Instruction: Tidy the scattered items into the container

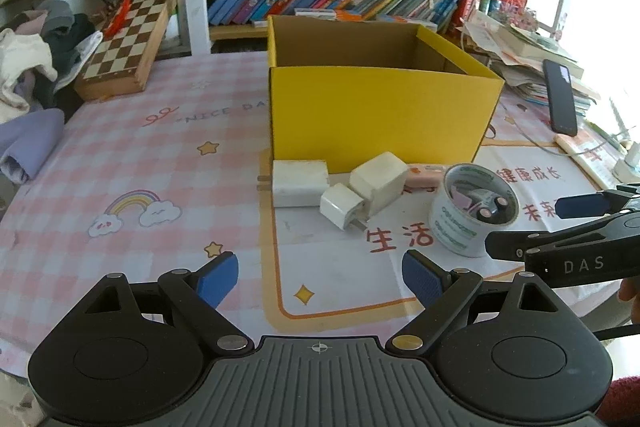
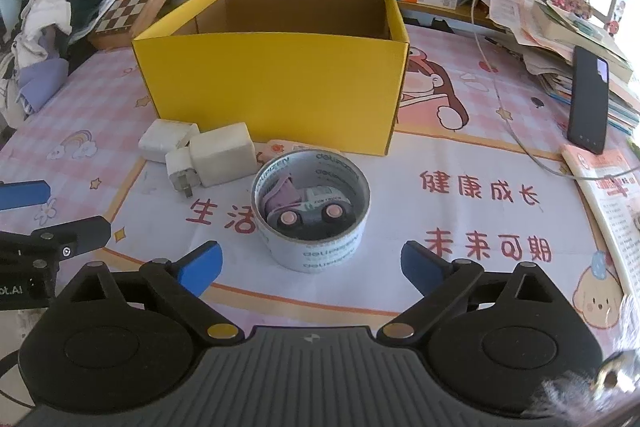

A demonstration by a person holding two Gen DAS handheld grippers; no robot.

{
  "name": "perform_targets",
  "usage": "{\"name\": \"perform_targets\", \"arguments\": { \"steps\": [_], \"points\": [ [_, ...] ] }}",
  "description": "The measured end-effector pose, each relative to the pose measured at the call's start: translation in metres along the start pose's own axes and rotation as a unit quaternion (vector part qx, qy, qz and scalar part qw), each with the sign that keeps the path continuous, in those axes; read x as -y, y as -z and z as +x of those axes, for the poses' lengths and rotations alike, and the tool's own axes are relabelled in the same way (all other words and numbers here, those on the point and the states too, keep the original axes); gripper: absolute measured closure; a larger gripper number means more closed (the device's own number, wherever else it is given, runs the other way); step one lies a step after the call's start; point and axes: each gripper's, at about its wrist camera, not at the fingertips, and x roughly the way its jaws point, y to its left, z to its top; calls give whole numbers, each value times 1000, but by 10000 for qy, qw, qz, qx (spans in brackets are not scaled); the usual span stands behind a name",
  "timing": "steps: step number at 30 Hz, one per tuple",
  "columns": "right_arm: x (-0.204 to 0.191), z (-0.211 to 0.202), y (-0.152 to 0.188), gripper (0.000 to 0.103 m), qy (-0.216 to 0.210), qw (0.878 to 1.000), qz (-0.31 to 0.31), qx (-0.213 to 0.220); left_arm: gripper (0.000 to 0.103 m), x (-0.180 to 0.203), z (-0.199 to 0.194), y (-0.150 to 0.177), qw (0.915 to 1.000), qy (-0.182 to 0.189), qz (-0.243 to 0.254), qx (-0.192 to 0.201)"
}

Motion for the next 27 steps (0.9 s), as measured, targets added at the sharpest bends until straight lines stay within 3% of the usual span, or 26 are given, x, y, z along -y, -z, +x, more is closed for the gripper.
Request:
{"name": "perform_targets", "arguments": {
  "steps": [27],
  "points": [
    [1,52,-27,4,-110,9988,-232,-422,12,-9,27,-12,9994,-62,-297,-137]
  ]
}}
